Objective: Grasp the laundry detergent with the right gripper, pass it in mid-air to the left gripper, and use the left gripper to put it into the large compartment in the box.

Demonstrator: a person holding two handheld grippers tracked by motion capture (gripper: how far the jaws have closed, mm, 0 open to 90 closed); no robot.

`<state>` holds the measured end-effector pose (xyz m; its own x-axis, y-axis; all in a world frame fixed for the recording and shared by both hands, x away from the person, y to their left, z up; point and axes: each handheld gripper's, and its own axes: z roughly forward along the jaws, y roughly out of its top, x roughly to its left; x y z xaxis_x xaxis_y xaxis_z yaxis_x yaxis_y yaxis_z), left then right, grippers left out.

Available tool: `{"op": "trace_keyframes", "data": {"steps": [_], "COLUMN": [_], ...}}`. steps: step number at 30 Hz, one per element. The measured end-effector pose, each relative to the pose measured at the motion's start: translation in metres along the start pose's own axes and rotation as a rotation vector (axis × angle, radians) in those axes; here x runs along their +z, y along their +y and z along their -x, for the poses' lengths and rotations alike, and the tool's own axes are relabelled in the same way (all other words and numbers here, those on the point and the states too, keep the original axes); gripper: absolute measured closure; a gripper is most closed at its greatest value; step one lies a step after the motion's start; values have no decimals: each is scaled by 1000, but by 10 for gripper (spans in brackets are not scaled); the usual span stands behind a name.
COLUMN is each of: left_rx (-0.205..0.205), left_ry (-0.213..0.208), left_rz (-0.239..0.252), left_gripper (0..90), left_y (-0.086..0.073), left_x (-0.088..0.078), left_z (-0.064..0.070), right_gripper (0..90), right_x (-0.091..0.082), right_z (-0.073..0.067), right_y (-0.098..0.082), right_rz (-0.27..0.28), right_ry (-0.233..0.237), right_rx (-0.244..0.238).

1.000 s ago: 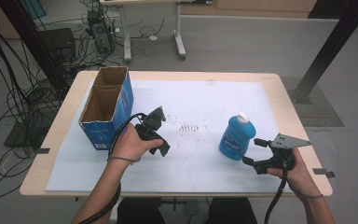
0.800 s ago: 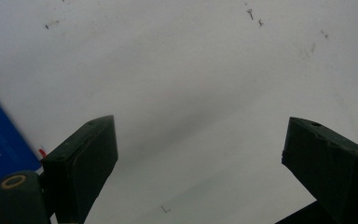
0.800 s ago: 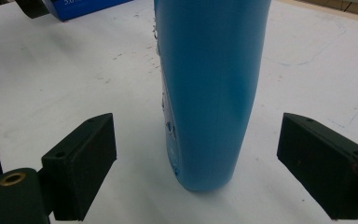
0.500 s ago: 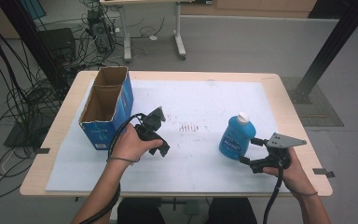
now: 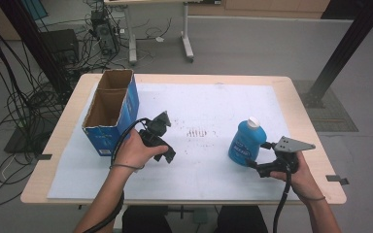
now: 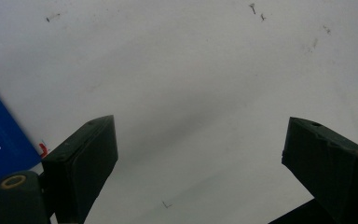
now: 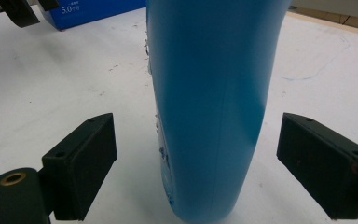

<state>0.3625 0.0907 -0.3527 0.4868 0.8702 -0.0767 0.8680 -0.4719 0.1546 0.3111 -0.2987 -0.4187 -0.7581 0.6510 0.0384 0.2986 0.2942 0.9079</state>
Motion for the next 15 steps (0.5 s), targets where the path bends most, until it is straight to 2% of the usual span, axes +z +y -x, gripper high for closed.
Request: {"op": "trace_keyframes", "data": {"steps": [15], "left_rx": [6], "left_ry": [0], "left_rz": [1], "left_gripper": [105], "left_y": [-1], "left_x": [-3], "left_z": [2], "right_gripper": [116], "right_x": [10], "right_z": [3], "right_y": [3], "right_rz": [30], "right_ry": [10], "right_rx": [-8]}}
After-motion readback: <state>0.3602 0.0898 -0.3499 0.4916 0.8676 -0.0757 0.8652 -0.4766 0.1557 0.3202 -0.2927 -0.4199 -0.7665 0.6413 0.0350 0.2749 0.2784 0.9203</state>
